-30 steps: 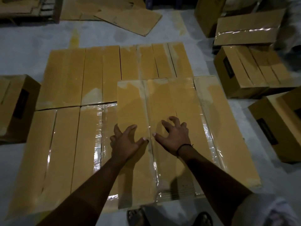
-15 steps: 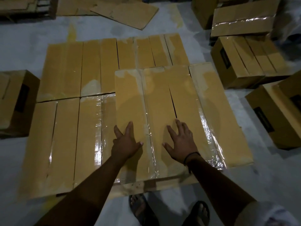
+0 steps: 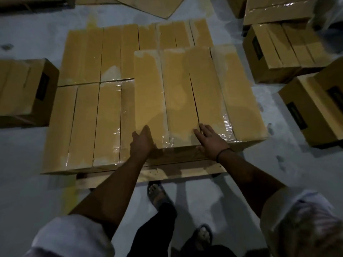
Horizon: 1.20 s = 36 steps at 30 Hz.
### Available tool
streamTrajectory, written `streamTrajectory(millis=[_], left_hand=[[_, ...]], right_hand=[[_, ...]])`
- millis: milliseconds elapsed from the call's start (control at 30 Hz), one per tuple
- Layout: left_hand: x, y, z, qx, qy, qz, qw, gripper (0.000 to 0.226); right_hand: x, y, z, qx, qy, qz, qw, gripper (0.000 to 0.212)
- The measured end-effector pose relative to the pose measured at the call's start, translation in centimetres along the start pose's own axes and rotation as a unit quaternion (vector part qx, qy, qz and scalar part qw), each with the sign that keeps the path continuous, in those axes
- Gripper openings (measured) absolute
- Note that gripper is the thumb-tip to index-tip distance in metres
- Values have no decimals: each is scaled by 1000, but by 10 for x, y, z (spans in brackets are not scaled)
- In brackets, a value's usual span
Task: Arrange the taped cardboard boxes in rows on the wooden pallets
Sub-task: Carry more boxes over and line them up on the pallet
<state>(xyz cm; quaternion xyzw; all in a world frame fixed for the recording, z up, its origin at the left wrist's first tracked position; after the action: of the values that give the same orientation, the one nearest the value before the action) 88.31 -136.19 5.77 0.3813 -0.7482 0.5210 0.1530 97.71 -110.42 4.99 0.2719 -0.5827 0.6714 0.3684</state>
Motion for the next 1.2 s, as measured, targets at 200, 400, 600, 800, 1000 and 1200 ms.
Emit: streamTrajectory(millis=[200,400,600,800,1000,1200], left_hand=[[2,-1,4,-40,-6,-9,999,94],[0,0,8,-51,-2,-22,998,95],[-3,-5,4,-57,22,-24,998,91],[-5,-3,7,-35,69,-9,997,92],[-7,-2,6,-38,107,21,993,91],[4,-5,-3,-45,103,17,993,76]], right_hand=[[-3,0,-1,8,-2,-30,1000,73],[-7,3,-3,16,4,-46,999,71],[-12,2,-8,32,42,-60,997,69],[-14,3,-8,28,42,-55,997,70],[-17,8,-4,15,8,-33,999,71],[-14,6,-2,-1,3,14,1000,71]])
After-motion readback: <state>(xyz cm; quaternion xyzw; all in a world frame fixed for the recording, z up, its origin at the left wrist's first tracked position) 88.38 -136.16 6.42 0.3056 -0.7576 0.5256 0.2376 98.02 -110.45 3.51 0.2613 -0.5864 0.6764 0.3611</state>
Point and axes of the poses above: each hand's wrist, its own y-axis towards the middle knuckle, its own x-axis out of the back of the hand, z = x × y, the point moved 5 cm from there along y, towards the middle knuckle, and after that the axes turned 11 degrees about z, right-handed, at the moved point
